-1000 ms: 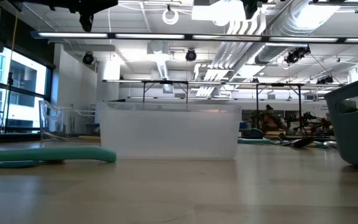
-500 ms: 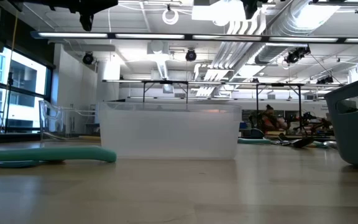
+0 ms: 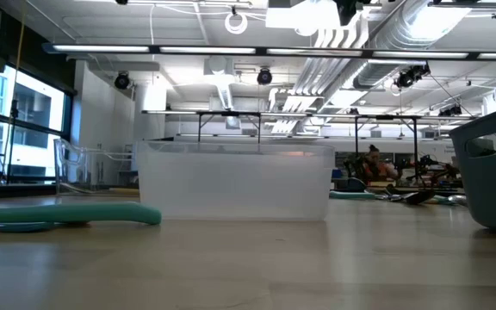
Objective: Sort silverware by color (type)
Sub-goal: Put the yellow spoon into the transparent bin
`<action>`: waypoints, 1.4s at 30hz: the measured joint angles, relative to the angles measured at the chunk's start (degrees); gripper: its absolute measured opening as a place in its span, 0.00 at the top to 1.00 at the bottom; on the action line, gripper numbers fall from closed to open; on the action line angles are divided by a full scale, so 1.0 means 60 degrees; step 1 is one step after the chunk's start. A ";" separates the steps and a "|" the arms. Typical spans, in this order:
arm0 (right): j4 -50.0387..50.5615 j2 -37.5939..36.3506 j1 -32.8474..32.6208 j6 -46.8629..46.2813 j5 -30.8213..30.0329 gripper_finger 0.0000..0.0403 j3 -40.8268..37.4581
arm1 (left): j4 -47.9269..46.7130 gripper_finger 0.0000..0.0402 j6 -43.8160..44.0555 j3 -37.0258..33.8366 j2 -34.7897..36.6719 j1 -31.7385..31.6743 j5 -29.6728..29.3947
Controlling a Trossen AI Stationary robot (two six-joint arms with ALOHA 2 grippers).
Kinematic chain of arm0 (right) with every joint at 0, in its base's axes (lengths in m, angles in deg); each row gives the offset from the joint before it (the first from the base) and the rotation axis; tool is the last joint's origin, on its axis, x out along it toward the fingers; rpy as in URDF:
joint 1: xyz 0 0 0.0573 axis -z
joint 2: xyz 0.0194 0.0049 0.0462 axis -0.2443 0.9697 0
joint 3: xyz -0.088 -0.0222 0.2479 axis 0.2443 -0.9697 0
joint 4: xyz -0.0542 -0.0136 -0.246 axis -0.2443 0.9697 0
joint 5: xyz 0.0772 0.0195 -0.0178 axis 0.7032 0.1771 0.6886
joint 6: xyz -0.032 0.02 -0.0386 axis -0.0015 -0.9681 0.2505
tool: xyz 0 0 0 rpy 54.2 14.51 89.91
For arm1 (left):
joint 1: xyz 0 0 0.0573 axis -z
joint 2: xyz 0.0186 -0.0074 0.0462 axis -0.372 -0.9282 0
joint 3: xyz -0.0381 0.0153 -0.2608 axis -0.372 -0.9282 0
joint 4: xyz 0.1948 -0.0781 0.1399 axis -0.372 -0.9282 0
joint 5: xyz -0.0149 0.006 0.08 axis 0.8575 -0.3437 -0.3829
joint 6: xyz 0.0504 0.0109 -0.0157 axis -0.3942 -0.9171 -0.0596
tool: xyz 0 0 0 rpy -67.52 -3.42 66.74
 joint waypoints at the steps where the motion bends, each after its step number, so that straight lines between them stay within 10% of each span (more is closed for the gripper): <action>1: 0.0000 0.0000 0.0000 0.0000 0.0000 1.00 0.0000 | -0.0671 1.00 -0.0033 0.0361 -0.0191 0.0298 -0.0230; 9: -0.0002 0.0000 0.0000 0.0000 0.0000 1.00 0.0000 | -0.4347 1.00 0.0042 0.2798 -0.2194 0.3121 -0.2607; 16: 0.0000 0.0000 0.0000 0.0004 0.0000 1.00 0.0000 | -0.6448 1.00 0.1398 0.3859 -0.3962 0.5084 -0.2748; 29: 0.0000 0.0000 0.0000 0.0175 0.0000 1.00 0.0000 | -0.6185 1.00 0.6742 0.1820 -0.6345 0.7032 -0.2468; 42: 0.0216 0.0000 0.0000 0.0500 0.0000 1.00 0.0000 | -0.4016 1.00 0.7158 0.0451 -0.8083 0.7616 -0.2874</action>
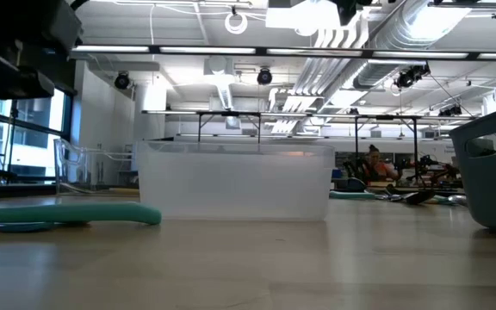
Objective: Sort silverware by color (type)
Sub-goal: Put the yellow spoon into the transparent bin
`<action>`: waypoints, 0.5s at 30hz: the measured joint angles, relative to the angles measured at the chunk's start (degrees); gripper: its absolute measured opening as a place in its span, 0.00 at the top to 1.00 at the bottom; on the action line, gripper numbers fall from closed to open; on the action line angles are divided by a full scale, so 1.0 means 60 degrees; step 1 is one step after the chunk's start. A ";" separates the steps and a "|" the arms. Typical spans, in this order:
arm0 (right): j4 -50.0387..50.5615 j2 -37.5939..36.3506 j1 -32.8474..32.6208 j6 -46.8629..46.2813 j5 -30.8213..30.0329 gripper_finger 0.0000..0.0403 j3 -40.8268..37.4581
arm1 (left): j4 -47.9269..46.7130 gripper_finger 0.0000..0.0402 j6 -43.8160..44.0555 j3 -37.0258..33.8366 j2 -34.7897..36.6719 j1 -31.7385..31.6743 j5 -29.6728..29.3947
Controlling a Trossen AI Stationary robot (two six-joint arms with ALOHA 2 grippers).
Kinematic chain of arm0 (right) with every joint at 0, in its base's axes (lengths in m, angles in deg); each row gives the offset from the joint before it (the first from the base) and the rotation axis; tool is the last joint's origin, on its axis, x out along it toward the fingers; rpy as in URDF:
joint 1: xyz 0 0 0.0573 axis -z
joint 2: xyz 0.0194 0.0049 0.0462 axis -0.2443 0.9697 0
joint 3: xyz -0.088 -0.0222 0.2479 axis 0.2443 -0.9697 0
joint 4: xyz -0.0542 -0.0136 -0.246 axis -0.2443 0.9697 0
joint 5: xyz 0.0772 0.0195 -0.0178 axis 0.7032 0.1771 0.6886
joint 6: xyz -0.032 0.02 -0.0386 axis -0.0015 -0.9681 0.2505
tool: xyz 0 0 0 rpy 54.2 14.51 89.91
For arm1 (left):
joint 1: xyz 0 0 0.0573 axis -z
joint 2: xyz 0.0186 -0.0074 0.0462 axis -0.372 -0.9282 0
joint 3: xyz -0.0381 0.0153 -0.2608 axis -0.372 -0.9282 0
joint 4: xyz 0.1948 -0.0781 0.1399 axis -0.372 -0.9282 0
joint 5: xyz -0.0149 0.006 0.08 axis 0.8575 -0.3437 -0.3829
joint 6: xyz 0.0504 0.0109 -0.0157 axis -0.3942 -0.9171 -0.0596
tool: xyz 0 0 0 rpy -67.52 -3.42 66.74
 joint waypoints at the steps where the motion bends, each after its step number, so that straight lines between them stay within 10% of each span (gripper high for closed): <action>1: 0.0034 0.0000 0.0000 0.0000 -0.0001 1.00 0.0000 | 0.0011 1.00 -0.0091 -0.0002 -0.0120 0.0000 -0.0135; 15: 0.0217 0.0000 0.0000 -0.0001 -0.0004 1.00 0.0000 | 0.0030 1.00 -0.0918 0.0002 -0.0334 -0.0004 -0.0650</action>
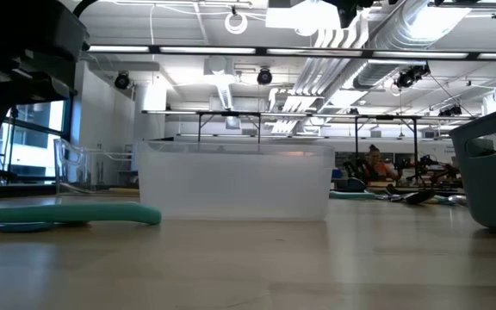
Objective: Sort silverware by color (type)
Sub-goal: Put the yellow spoon into the transparent bin
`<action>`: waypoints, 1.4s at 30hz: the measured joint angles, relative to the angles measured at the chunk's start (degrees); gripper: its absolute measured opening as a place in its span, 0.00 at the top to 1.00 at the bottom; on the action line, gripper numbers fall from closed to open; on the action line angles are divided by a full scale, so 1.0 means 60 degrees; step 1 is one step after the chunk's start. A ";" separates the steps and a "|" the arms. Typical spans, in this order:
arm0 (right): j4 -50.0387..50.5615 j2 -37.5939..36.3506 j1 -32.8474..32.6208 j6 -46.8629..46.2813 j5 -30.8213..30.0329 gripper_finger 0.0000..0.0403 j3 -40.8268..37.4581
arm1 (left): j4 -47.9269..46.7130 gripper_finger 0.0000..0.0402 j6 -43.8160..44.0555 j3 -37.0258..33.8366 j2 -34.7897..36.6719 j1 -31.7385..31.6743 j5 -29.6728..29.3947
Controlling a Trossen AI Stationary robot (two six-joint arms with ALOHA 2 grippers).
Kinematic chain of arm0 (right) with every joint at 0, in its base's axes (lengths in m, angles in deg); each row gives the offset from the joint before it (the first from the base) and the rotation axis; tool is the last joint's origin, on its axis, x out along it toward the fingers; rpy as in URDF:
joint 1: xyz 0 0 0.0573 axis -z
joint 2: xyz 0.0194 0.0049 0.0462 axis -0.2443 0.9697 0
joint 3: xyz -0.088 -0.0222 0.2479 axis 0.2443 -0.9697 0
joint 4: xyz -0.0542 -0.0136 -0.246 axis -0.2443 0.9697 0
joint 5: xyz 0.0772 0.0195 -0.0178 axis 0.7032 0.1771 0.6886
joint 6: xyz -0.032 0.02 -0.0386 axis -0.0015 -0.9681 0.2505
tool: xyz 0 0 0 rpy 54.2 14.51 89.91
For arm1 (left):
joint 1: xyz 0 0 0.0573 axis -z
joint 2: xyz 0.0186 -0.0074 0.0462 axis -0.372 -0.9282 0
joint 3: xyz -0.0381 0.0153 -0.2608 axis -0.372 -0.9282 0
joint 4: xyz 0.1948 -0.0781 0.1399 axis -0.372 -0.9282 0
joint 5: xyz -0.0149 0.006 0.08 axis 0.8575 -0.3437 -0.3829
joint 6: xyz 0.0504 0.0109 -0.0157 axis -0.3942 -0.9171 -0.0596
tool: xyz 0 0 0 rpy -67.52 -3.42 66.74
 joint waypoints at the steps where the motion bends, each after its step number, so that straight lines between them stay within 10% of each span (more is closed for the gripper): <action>1: 0.0002 0.0000 0.0000 0.0000 0.0000 1.00 0.0000 | 0.0021 1.00 -0.0111 0.0000 0.0000 0.0000 0.0057; 30: 0.0007 0.0000 0.0000 -0.0098 -0.0039 1.00 0.0000 | 0.0004 0.53 -0.0366 0.0000 0.0000 -0.0036 0.0088; 42: 0.0004 0.0000 0.0000 -0.0079 -0.0055 1.00 0.0000 | -0.0009 0.49 -0.0607 0.0000 0.0000 -0.0404 0.0061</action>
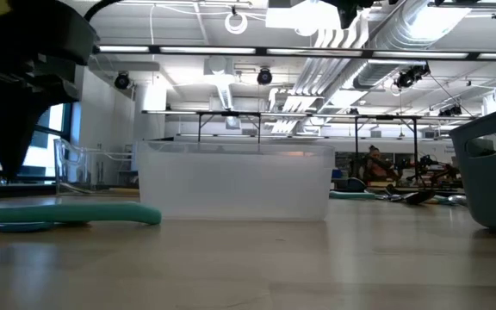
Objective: Sort silverware by color (type)
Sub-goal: Put the yellow spoon into the transparent bin
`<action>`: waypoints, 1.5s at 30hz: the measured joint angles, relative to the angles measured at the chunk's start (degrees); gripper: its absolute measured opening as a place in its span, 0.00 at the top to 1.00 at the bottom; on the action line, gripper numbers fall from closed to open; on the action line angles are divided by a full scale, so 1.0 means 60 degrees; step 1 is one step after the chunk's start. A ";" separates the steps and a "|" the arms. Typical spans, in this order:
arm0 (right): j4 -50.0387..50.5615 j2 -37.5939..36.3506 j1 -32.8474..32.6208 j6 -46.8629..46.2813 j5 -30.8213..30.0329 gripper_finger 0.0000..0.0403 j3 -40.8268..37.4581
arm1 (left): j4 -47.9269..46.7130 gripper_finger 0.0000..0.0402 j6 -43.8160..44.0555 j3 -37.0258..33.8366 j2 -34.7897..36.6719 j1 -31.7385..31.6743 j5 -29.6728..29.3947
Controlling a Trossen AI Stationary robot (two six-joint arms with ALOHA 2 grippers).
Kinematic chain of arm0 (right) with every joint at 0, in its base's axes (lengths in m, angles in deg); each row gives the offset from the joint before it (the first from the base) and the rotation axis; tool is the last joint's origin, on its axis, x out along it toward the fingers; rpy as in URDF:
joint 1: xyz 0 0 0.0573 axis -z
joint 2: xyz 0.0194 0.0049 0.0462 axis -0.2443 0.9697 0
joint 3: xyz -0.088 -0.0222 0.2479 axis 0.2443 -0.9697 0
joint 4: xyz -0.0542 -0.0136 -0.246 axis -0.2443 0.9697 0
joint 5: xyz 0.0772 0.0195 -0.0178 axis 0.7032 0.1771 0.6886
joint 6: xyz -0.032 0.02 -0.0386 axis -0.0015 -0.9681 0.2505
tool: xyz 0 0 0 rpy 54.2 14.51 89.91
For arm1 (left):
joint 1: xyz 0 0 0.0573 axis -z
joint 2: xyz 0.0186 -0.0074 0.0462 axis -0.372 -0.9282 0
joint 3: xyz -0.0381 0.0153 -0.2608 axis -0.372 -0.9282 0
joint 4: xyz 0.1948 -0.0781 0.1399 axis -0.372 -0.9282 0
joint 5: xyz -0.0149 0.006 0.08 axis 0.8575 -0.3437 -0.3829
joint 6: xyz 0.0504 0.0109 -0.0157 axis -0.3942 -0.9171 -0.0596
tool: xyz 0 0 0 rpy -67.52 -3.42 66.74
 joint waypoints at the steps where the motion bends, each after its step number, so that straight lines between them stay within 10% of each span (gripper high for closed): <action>1: 0.0000 0.0000 0.0000 0.0001 0.0000 1.00 0.0000 | 0.0000 0.49 -0.0054 0.0000 0.0000 -0.0091 0.0004; 32: 0.0033 0.0000 0.0000 -0.0001 -0.0328 1.00 0.0000 | 0.0990 0.50 -0.0925 -0.0758 -0.0797 -0.0568 0.0932; 45: 0.0036 0.0000 -0.0004 0.0000 -0.0335 1.00 0.0000 | 0.1052 0.93 -0.1121 -0.0769 -0.0809 -0.0641 0.0778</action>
